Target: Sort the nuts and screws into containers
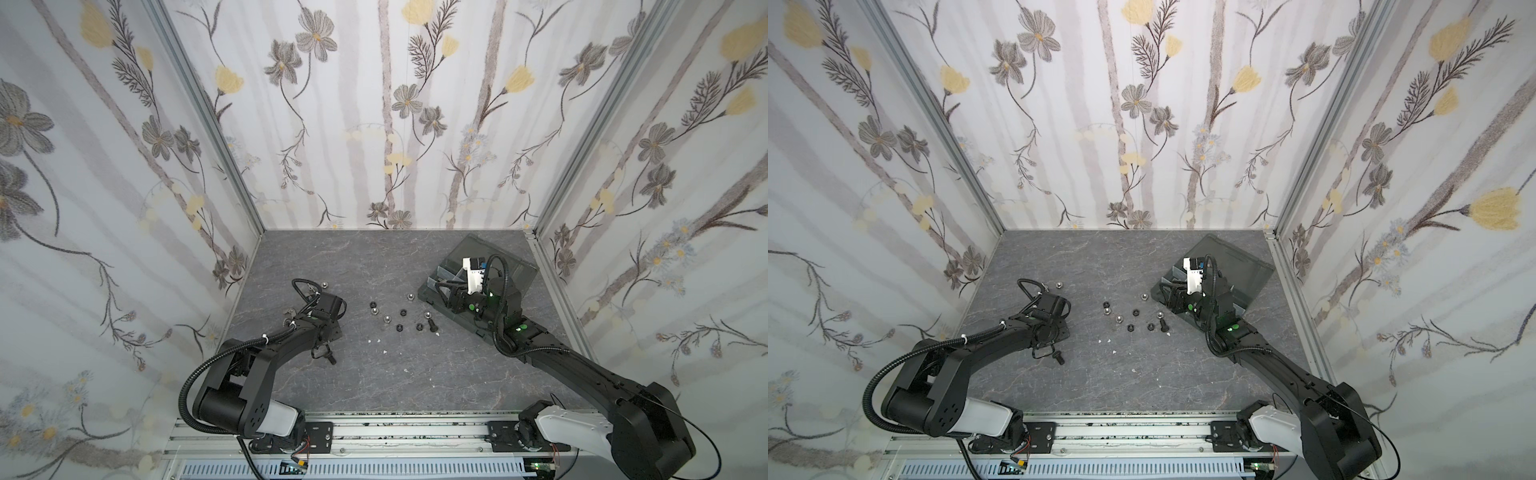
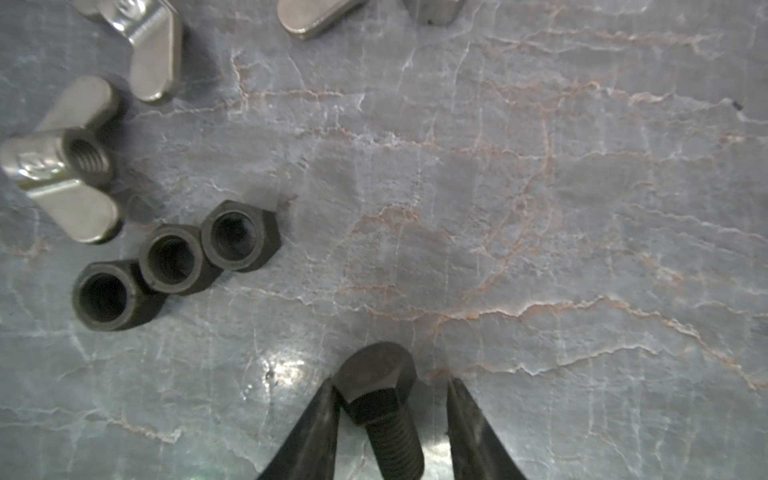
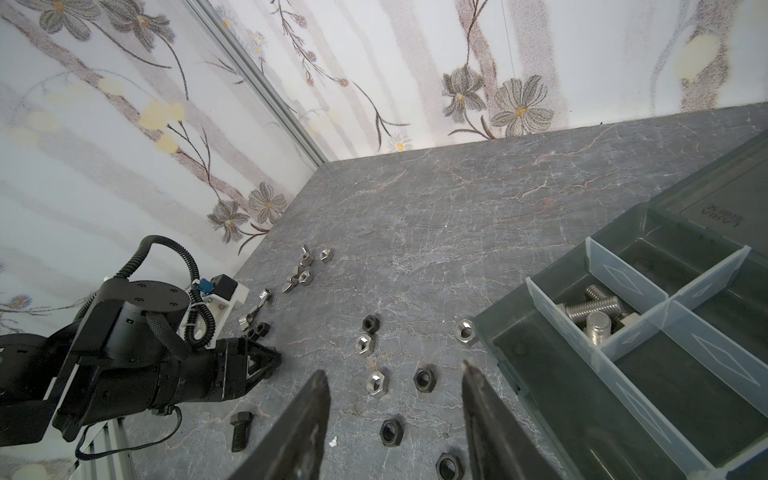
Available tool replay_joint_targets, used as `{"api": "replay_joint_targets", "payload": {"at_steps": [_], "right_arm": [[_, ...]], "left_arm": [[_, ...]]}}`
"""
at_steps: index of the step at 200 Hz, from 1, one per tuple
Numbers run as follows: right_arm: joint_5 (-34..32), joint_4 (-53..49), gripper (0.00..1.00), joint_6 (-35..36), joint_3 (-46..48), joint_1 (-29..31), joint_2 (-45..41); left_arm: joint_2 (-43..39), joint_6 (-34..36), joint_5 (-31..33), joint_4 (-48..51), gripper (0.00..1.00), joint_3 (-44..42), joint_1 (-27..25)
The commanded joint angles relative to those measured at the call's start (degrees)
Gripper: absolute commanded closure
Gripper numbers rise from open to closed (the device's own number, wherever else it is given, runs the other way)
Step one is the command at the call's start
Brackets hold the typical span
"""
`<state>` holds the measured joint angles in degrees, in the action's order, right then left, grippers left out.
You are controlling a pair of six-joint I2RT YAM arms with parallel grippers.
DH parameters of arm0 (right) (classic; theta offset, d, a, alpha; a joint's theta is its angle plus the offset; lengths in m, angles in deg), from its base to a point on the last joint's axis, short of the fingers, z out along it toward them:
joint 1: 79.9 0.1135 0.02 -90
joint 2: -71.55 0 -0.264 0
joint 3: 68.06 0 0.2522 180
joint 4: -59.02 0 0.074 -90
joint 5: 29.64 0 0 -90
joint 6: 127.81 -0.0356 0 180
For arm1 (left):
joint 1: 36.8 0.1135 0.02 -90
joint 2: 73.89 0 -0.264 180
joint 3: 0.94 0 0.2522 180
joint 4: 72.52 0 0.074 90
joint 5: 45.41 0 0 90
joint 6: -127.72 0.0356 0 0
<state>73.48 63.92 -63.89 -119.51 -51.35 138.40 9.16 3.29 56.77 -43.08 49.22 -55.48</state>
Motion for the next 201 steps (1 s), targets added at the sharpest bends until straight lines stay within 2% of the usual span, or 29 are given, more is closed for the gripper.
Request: {"api": "replay_joint_targets", "payload": {"at_steps": [1, 49, 160, 201], "right_arm": [[-0.3, 2.1, 0.47, -0.2, 0.0, 0.1, 0.0], [-0.4, 2.1, 0.47, -0.3, 0.1, 0.2, 0.0], [1.4, 6.4, 0.47, -3.2, 1.8, 0.2, 2.7], [1.6, 9.2, 0.47, -5.1, 3.2, -0.1, 3.2]], "left_arm": [[0.0, 0.8, -0.7, -1.4, 0.66, 0.4, 0.1], [-0.3, 1.7, -1.1, -1.3, 0.82, 0.2, 0.1], [-3.8, 2.1, -3.5, 2.7, 0.84, 5.8, -1.0], [-3.0, 1.7, -3.8, 4.7, 0.84, 11.2, -4.3]]}}
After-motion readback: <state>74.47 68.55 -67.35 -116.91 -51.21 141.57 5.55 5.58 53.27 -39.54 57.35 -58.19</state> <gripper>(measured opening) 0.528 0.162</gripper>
